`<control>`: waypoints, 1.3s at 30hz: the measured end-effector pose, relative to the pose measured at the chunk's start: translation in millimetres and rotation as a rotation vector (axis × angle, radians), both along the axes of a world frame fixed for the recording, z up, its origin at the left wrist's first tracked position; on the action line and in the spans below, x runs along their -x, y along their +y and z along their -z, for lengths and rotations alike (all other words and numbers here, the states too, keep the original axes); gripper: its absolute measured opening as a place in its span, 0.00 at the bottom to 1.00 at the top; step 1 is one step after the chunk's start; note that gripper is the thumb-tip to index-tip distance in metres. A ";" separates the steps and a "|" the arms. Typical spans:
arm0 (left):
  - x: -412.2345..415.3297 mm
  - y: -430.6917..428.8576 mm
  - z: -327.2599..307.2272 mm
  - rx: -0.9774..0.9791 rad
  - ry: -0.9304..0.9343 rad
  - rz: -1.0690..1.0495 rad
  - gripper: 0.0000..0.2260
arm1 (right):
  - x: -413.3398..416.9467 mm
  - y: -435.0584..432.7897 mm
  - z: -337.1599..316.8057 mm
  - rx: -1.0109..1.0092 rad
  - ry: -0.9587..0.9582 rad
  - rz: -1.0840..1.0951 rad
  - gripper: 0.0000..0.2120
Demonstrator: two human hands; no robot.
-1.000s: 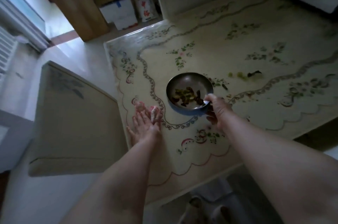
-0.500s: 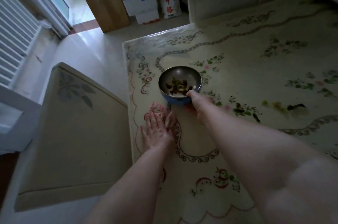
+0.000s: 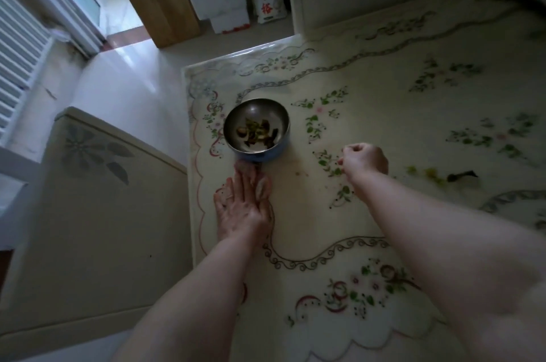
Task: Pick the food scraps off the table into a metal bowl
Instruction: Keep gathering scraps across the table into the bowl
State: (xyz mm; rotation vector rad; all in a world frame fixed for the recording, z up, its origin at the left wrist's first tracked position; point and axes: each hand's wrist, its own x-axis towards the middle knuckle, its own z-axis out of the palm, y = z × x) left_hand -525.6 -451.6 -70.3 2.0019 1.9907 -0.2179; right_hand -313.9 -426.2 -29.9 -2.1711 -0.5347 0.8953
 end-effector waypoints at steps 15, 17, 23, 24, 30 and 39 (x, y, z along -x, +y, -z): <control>-206.3 -25.7 8.4 0.078 -0.009 0.297 0.30 | -167.0 -152.9 11.0 0.450 -0.524 -0.374 0.15; -217.0 -32.9 7.5 0.085 -0.040 0.262 0.30 | -176.2 -160.5 13.0 0.444 -0.568 -0.412 0.15; -190.0 -50.5 -3.3 -0.142 -0.098 0.190 0.27 | -172.7 -168.0 17.7 0.437 -0.712 -0.528 0.14; -183.4 -54.4 -9.7 -0.173 -0.104 0.160 0.26 | -172.5 -169.8 17.1 0.433 -0.722 -0.531 0.14; -134.9 -47.9 -26.5 -0.133 0.015 -0.083 0.16 | -160.4 -171.2 13.9 0.472 -0.774 -0.536 0.12; -159.3 -25.3 -31.8 -0.099 -0.142 -0.029 0.15 | -166.8 -170.7 2.4 0.361 -0.629 -0.394 0.14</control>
